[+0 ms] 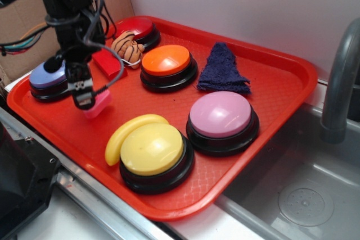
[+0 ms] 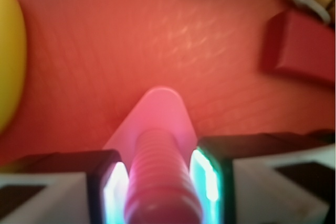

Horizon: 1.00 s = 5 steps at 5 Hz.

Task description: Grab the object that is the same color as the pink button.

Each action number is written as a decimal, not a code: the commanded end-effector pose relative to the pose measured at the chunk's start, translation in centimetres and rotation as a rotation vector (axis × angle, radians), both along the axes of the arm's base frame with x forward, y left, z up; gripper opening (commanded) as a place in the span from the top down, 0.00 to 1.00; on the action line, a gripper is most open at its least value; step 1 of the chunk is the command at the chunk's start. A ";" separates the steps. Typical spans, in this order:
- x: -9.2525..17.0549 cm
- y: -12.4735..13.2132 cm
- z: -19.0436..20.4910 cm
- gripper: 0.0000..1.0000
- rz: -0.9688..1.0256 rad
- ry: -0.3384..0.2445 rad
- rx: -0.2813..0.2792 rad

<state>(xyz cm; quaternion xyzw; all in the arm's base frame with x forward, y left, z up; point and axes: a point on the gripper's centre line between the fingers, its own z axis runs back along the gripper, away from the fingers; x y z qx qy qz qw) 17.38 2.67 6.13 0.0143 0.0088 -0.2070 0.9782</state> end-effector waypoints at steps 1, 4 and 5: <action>2.5 -3.5 7.2 1.00 0.117 -0.097 -0.055; 4.9 -6.2 11.5 1.00 0.175 -0.197 -0.081; 5.0 -6.1 10.8 1.00 0.215 -0.194 -0.089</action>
